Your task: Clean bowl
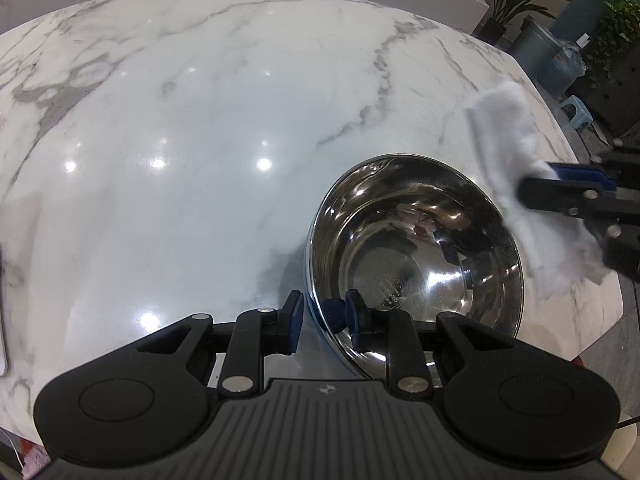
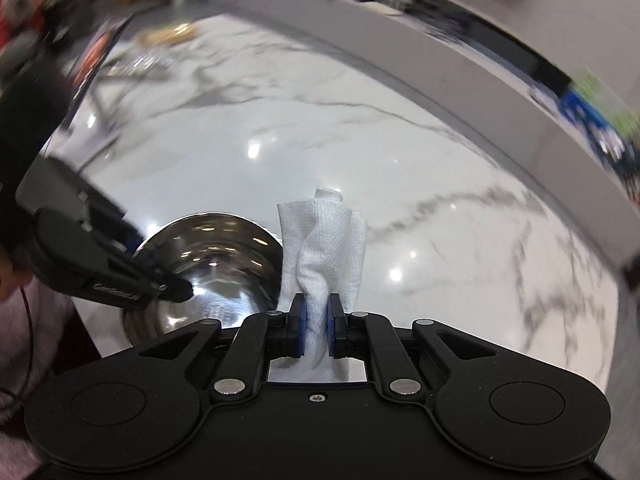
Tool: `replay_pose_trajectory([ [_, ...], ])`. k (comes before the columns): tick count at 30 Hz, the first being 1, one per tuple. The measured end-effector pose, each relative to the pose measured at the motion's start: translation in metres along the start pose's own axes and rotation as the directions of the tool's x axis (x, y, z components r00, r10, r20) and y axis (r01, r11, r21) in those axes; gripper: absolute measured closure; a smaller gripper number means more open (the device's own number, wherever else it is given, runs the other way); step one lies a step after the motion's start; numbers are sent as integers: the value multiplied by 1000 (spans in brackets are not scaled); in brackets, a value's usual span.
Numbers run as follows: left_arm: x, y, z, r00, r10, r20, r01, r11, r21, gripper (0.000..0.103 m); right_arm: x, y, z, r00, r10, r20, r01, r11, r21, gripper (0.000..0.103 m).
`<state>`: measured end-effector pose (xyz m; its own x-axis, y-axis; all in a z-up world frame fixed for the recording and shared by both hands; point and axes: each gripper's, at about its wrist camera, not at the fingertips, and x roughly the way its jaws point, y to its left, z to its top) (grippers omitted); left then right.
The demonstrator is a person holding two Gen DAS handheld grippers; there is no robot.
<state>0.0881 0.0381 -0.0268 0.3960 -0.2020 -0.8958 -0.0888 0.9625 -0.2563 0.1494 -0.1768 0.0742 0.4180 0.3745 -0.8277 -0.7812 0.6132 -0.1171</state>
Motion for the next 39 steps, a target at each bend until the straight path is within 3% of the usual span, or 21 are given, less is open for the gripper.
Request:
replay_pose_trajectory([
  [4,1,0,-1,1000,-9,3,9,1000,-16,81,11,-17,-25,1000,-19,-17,21,992,121,95],
  [10,-4,0,-2,999,-26,33,27,999,-36,69,33,-25,-65,998,-50,-28,56,963,262,94],
  [17,-9,-1,-3,998,-30,50,32,998,-48,65,47,-26,-99,996,-88,24,73,929,364,90],
  [19,-8,-2,-3,998,-29,49,31,998,-52,65,44,-25,-104,993,-102,61,70,913,402,73],
  [20,-7,-2,-3,998,-28,48,30,998,-54,65,43,-24,-107,991,-111,76,69,906,418,55],
  [21,-7,-2,-4,998,-28,48,30,998,-57,65,40,-23,-110,987,-126,103,69,896,438,51],
  [26,-8,-2,-6,999,-26,45,29,998,-63,65,34,-2,-121,961,-207,185,104,886,451,52],
  [30,-9,-3,-7,999,-24,42,27,998,-60,65,32,16,-130,928,-297,224,184,889,419,53],
  [34,-9,-3,-8,999,-23,41,25,998,-60,65,38,19,-131,912,-351,212,235,871,431,56],
  [36,-10,-3,-9,999,-17,40,20,998,-59,65,41,17,-133,908,-361,212,237,861,450,66],
  [39,-9,-2,-10,999,-10,36,13,998,-62,65,45,17,-136,907,-364,214,233,854,465,73],
])
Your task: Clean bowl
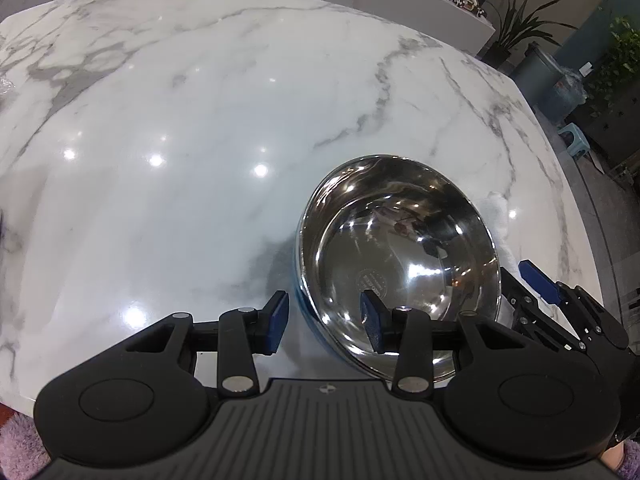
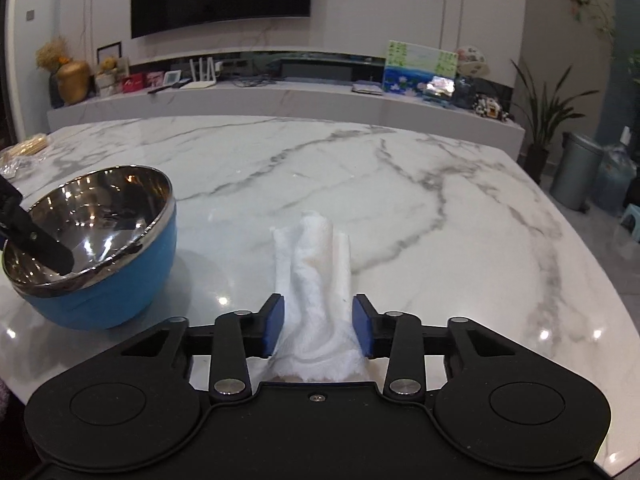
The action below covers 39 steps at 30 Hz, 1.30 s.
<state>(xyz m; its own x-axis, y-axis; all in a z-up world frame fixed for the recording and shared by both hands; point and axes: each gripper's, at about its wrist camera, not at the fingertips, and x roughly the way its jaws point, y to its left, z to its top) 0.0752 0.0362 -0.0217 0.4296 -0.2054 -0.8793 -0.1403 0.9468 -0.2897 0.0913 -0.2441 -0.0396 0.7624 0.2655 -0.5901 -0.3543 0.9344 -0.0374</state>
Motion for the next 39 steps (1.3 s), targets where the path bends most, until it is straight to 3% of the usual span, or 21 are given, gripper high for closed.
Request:
replay_pose_trajectory([
  [7,2,-1,-3,1000,9,-11,-9,1000,7,65,5,2,-7,1000,-5,1,5,1000,-4,79],
  [10,2,-2,-3,1000,15,-13,-15,1000,10,65,5,2,-7,1000,-9,4,9,1000,12,87],
  [14,1,-2,-5,1000,29,-1,-29,999,20,66,4,-9,-3,999,44,-5,-44,996,83,91],
  [16,0,-1,-5,1000,26,0,-26,999,25,75,0,-21,4,992,125,15,-125,976,177,91],
  [21,-1,-1,-4,1000,15,2,-15,1000,16,80,-4,-54,17,927,362,96,-366,820,439,91],
  [23,-1,-2,-4,1000,17,4,-17,1000,15,80,-1,-65,17,880,458,128,-451,718,530,91],
  [27,-1,-2,-3,1000,13,1,-13,1000,12,80,13,-75,8,800,583,142,-520,553,651,91],
  [33,0,-6,-3,1000,12,-9,-12,1000,25,80,34,-70,-14,754,647,114,-495,445,747,91],
  [39,1,-11,-2,1000,24,-16,-24,999,36,80,43,-62,-20,755,652,67,-459,453,764,91],
])
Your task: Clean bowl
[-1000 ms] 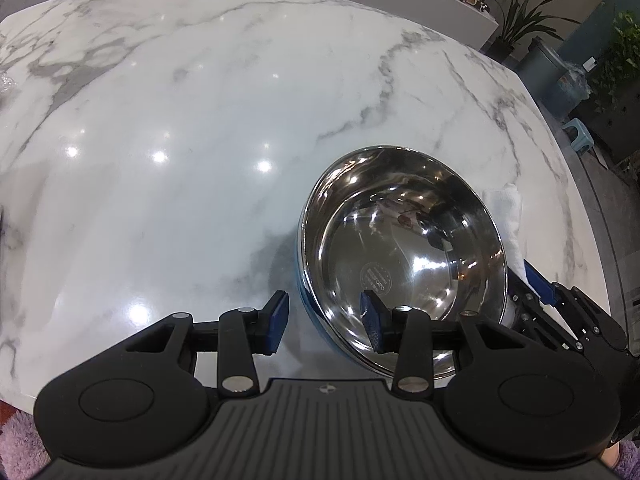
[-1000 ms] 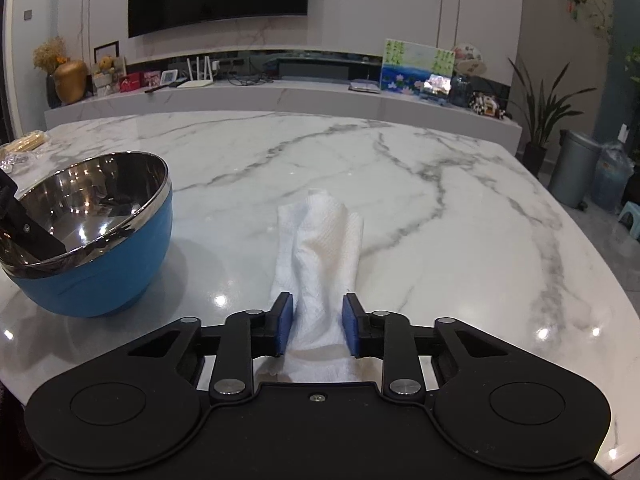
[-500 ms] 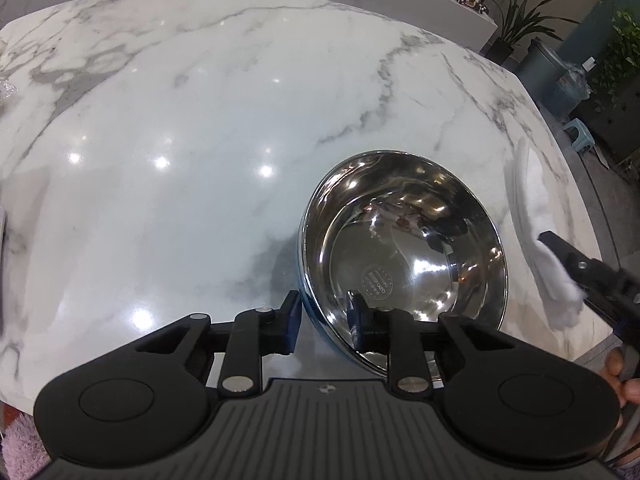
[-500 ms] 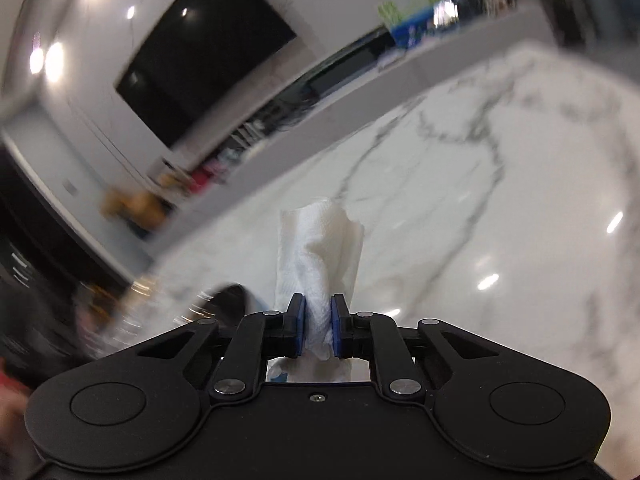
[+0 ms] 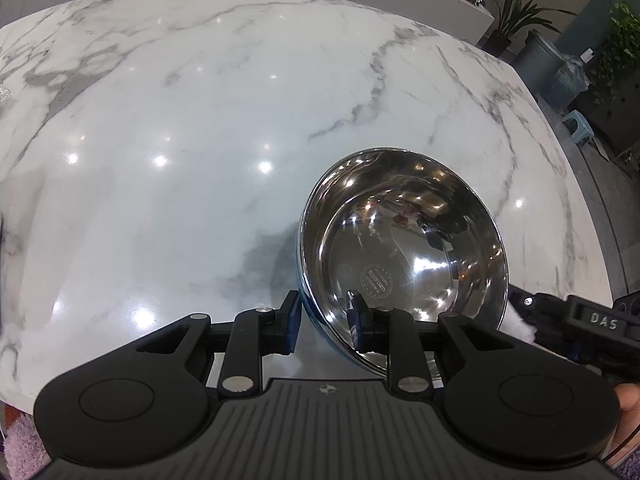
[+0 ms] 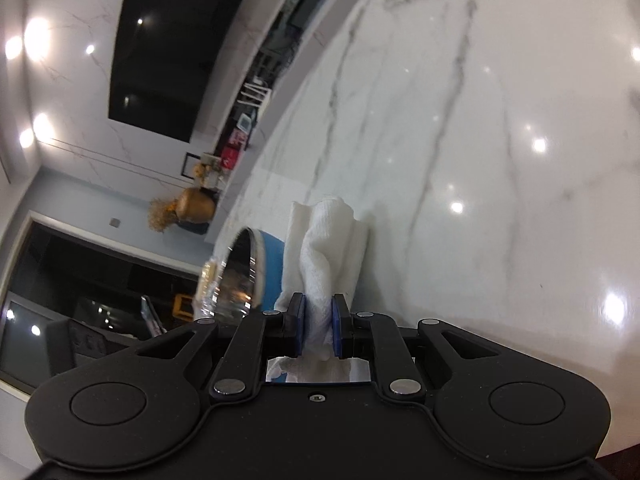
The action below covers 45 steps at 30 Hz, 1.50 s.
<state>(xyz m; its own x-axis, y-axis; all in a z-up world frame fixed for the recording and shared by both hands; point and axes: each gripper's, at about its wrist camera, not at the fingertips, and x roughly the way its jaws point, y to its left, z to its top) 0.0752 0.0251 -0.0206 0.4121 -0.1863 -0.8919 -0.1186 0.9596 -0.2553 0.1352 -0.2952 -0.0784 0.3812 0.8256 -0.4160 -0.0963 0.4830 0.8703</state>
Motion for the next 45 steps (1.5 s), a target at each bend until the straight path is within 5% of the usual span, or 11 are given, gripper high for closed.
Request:
replay_pose_trajectory([
  [5,-1,2,-2,1000,-9,-5,9,1000,-30,80,10,-1,-3,999,-36,-17,36,999,14,91],
  [11,-4,7,-8,999,-25,-21,23,995,-92,65,16,6,-2,997,-68,-20,68,998,-21,92],
  [18,-3,7,-3,1000,-17,-20,16,997,-75,82,20,9,-2,997,-79,-12,79,997,-15,91],
  [27,0,11,15,1000,-2,6,2,998,-68,91,-6,10,12,997,72,32,-74,996,54,91],
  [41,5,16,16,1000,8,16,-6,995,-99,91,14,-3,1,999,-26,-31,29,996,86,91],
  [43,6,20,15,1000,-2,14,3,992,-125,86,20,-5,-2,999,-35,-35,38,995,92,92],
  [45,5,26,12,1000,-11,14,13,987,-163,66,20,-5,-2,999,-36,-28,38,994,98,92],
])
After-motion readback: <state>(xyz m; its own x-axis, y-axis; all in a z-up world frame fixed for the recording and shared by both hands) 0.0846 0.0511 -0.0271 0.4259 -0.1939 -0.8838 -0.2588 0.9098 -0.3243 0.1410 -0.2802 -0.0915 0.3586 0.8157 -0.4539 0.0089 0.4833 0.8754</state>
